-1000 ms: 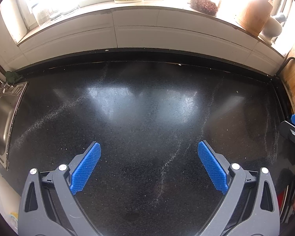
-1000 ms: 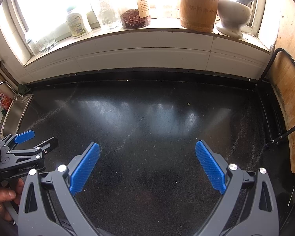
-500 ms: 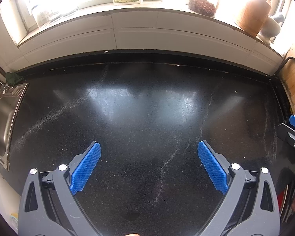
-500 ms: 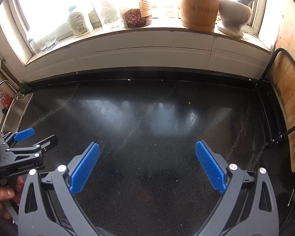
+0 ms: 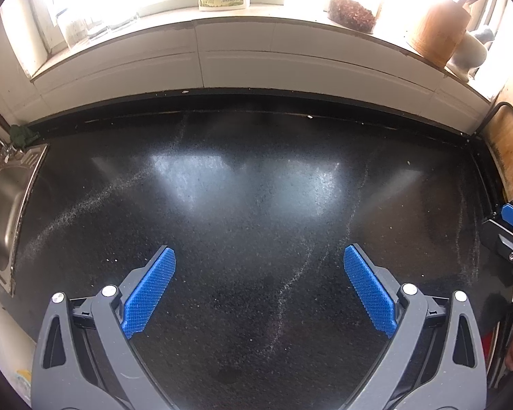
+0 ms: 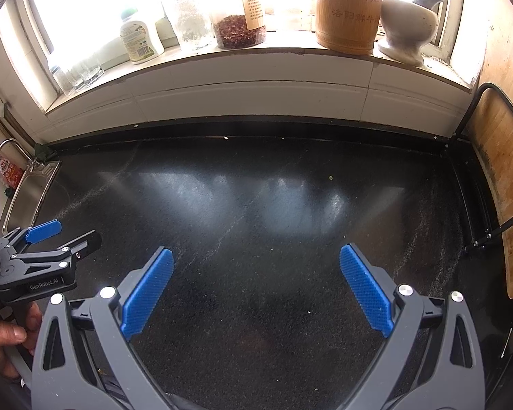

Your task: Collect trash

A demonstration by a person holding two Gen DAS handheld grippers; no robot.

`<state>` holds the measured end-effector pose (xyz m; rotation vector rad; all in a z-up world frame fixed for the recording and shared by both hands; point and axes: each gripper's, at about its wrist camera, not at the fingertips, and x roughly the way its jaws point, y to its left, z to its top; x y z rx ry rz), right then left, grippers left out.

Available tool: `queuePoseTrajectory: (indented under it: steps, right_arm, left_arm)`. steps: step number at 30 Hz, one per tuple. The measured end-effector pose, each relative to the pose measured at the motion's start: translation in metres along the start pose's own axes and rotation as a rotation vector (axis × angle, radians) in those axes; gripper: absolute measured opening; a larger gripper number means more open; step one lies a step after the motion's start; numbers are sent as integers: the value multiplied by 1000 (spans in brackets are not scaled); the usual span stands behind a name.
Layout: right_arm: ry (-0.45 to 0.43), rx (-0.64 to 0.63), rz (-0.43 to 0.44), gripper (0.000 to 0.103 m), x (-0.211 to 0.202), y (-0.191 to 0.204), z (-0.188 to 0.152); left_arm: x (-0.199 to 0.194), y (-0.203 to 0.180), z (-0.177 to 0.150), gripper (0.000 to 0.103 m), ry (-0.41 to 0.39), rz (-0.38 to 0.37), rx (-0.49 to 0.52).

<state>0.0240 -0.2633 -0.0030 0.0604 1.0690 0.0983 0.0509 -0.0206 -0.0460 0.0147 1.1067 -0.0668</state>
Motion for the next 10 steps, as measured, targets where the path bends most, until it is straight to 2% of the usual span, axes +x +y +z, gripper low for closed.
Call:
queuePoseTrajectory:
  steps: [10]
  right_arm:
    - [-12,9,8,95,15,-13,-2]
  left_arm:
    - [15,9,0,96,-5,-5,5]
